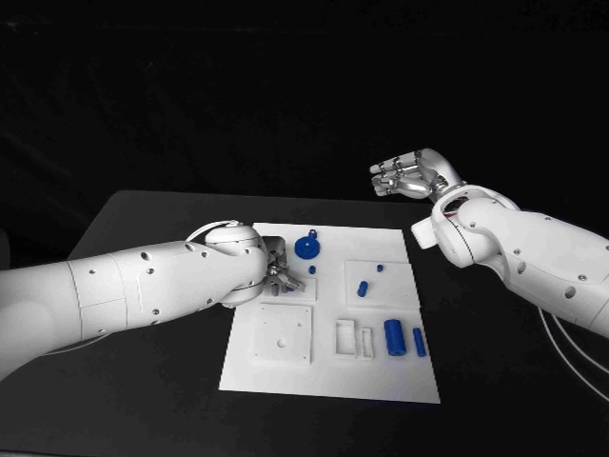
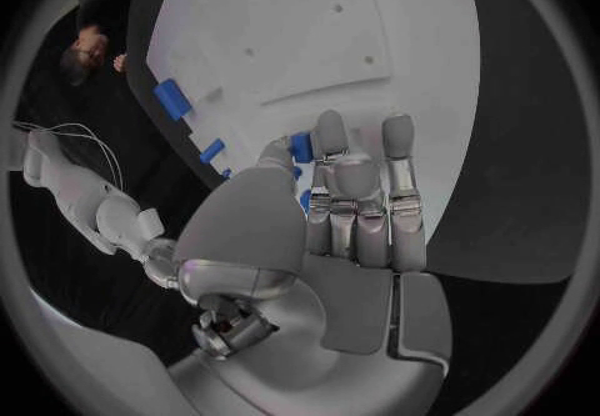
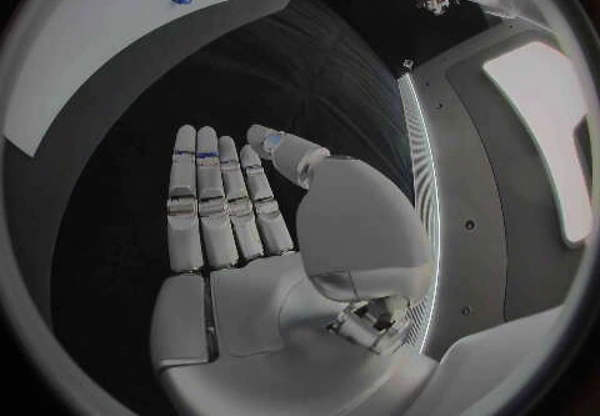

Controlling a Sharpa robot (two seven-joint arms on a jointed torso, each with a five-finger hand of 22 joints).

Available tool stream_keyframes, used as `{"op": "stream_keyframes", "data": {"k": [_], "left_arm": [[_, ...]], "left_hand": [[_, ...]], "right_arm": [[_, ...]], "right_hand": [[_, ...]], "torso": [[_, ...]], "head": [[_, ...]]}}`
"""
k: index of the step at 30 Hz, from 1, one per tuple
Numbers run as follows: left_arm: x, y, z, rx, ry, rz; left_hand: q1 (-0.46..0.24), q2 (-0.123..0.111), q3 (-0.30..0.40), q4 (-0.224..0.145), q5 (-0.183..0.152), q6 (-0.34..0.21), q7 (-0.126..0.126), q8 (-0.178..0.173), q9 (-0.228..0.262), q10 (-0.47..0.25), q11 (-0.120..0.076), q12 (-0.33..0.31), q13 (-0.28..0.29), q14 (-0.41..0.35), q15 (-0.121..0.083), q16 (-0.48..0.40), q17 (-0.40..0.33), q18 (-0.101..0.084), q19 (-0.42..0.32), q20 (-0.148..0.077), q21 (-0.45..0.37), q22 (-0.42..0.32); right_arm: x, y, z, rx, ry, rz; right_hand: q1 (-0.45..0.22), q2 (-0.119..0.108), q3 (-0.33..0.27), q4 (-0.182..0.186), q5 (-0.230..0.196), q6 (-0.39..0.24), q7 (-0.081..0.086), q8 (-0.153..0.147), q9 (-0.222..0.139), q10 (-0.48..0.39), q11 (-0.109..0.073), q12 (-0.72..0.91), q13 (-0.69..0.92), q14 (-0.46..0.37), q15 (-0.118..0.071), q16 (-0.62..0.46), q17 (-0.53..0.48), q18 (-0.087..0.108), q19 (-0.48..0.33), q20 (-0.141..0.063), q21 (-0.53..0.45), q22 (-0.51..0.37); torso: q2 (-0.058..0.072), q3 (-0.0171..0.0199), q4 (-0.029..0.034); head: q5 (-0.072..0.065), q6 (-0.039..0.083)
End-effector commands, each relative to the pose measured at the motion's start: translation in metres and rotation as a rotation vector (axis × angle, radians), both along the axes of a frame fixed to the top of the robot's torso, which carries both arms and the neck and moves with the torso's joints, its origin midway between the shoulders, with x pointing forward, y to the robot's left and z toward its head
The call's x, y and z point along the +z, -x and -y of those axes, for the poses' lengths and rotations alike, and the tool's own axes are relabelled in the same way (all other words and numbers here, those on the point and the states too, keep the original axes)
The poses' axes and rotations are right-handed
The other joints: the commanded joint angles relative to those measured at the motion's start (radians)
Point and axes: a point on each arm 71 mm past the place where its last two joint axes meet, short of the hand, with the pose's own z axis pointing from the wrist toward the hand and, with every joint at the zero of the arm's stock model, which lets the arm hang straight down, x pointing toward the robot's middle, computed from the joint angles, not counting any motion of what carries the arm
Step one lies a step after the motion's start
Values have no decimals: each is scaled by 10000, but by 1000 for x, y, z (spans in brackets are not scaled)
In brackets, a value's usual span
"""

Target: Assemble the parts on the task board

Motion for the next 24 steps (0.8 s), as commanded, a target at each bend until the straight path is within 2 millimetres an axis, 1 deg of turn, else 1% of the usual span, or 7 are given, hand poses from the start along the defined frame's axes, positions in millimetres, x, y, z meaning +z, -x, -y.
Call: {"op": "stream_keyframes", "data": {"k": [1,11,24], "left_arm": [[1,1,4,-129,235,-5],[3,0,4,-83,308,47],[4,-2,1,10,337,80]], "left_hand": [[-183,-29,-77,44,-134,47,51,69,-1,501,-37,24,17,35,-4,-37,-13,-73,50,-7,-66,194],[-341,-129,-193,145,-276,67,58,70,1,501,-34,33,29,40,-4,-39,-17,-73,58,-8,-68,194],[-391,-179,-183,221,-310,74,62,63,-2,501,-33,28,33,41,-3,-43,-21,-73,61,-8,-70,194]], "right_arm": [[0,0,-2,162,14,44],[0,0,-2,161,11,45],[-1,0,-1,151,13,36]], "right_hand": [[6,-68,-31,-1,53,-32,35,6,10,-82,-5,-67,-14,-38,22,-34,-11,92,-46,8,40,-17],[6,-68,-31,-1,53,-32,35,6,10,-82,-5,-67,-14,-38,22,-34,-11,92,-46,8,40,-17],[-6,-83,-46,-6,62,-45,39,4,9,-91,1,-68,-15,-60,32,-34,-11,96,-65,18,40,-17]], "torso": [[4,-2,-4],[0,2,-1],[7,1,4]], "head": [[-6,3],[-15,6],[-16,11]]}}
